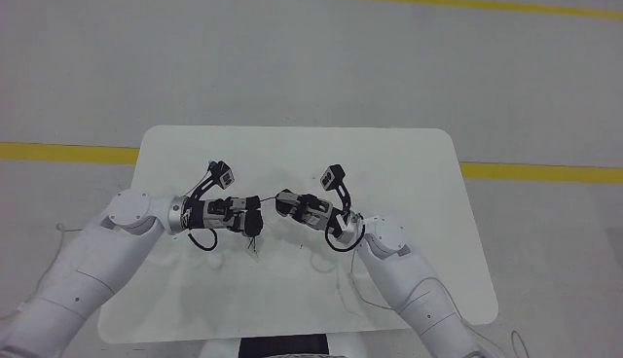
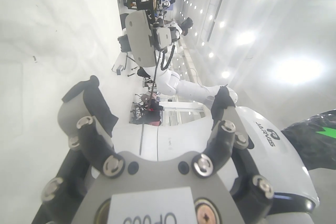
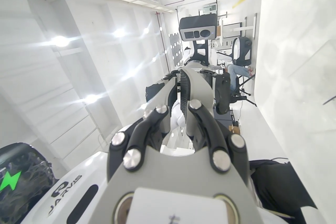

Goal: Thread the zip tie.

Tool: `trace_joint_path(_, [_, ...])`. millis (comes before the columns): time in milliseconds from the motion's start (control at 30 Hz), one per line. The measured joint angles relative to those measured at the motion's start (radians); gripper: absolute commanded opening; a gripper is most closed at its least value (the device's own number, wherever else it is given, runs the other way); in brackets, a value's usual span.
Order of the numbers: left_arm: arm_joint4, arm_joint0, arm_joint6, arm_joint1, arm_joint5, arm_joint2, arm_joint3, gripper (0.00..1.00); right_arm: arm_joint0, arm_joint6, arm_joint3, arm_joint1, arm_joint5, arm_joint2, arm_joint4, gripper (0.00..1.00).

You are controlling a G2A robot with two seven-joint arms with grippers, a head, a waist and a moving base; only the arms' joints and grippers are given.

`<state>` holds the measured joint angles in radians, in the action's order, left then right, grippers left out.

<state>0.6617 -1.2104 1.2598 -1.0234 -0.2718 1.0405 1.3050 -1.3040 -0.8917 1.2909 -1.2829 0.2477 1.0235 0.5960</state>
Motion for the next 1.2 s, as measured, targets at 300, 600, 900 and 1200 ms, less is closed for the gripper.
trace_joint_path(300, [0.000,0.004,-0.008,0.002,0.004,-0.006,-0.003,0.00,0.002,0.001,0.007,0.004,-0.018,0.000,-0.040,0.00])
trace_joint_path(600, [-0.005,0.011,-0.017,0.004,0.013,-0.015,-0.011,0.00,0.006,-0.008,0.018,0.011,-0.029,0.002,-0.091,0.00])
trace_joint_path(900, [-0.010,0.017,-0.027,0.005,0.018,-0.022,-0.015,0.00,0.002,-0.028,0.034,0.017,-0.036,0.005,-0.116,0.00])
trace_joint_path(1200, [-0.007,0.018,-0.033,0.007,0.016,-0.027,-0.014,0.00,0.001,-0.036,0.038,0.020,-0.037,0.004,-0.112,0.00])
